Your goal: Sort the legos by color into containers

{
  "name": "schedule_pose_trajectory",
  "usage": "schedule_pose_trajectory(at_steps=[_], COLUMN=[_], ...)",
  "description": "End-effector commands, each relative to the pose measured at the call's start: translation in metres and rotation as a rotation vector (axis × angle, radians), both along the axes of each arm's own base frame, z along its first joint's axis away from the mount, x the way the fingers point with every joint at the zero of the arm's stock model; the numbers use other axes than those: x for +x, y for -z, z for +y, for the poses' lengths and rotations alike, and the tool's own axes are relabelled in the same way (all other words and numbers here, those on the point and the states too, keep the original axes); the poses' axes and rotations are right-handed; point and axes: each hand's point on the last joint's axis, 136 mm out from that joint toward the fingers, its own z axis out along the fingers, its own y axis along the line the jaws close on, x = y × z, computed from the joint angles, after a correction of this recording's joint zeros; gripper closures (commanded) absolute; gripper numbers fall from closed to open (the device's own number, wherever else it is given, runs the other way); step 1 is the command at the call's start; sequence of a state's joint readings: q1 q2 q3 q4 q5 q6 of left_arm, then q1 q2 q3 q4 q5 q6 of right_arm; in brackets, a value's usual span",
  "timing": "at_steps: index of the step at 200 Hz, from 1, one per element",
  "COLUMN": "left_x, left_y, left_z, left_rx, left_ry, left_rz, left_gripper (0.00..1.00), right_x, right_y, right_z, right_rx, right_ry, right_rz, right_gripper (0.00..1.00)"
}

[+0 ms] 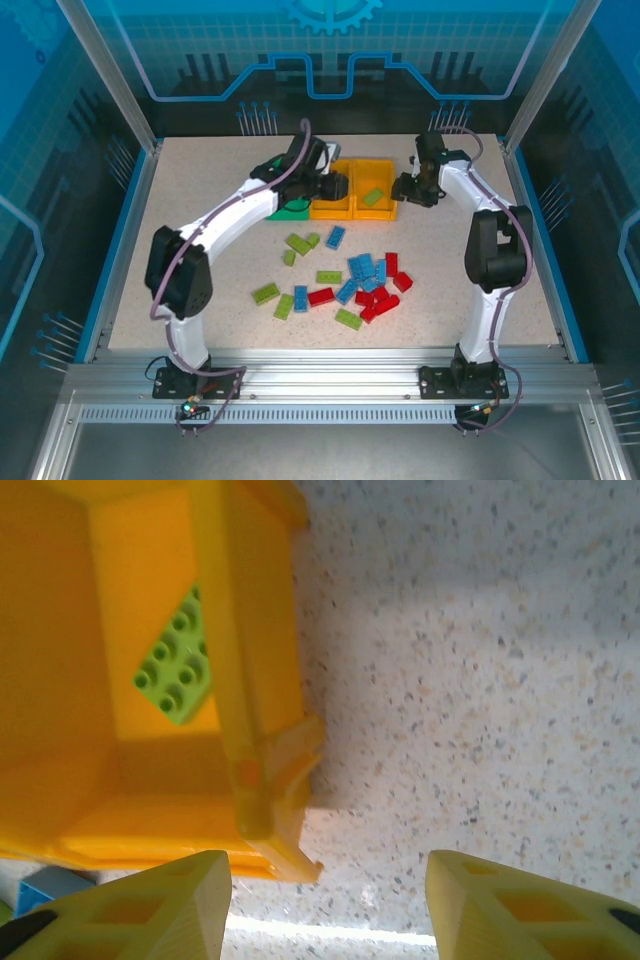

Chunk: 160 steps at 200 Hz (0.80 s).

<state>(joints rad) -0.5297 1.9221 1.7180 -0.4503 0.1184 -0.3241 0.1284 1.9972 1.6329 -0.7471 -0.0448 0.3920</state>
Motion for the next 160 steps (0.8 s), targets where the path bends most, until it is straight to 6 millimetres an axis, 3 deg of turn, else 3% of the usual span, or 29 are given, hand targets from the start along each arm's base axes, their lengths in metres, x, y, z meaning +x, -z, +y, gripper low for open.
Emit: schedule_pose_trajectory(at_steps=[1,25,51,111,128,160], left_x=[0.010,0.026,0.035,0.047,0.039,0.010], left_y=[0.016,0.034,0.048,0.078,0.070,0.052], left_z=[-0.022,-0.041,-0.061,-0.074,-0.067,-0.020], left_rx=[-0.018,-0.008,-0.010,-0.029,0.011,0.162], left_ry=[0.029,0.044,0.056,-0.011,-0.012,-0.017], left_rz=[0.082,0.117,0.138,0.216,0.211,0.105], left_gripper=[0.67,0.66,0.66,0.62,0.59,0.31], right_x=[-0.006,-0.013,-0.013,-0.011,-0.013,-0.018], right_y=[-0.020,-0.015,-0.013,-0.008,-0.010,-0.012], right_z=[0.001,-0.007,-0.003,0.004,0.006,0.006], right_rx=[0.023,0.045,0.083,0.090,0.092,0.069], right_ry=[0.013,0.049,0.029,-0.005,-0.011,-0.033], right_rz=[-0.060,-0.059,-0.057,-0.056,-0.061,-0.073], right_gripper=[0.46,0.45,0.46,0.45,0.45,0.43])
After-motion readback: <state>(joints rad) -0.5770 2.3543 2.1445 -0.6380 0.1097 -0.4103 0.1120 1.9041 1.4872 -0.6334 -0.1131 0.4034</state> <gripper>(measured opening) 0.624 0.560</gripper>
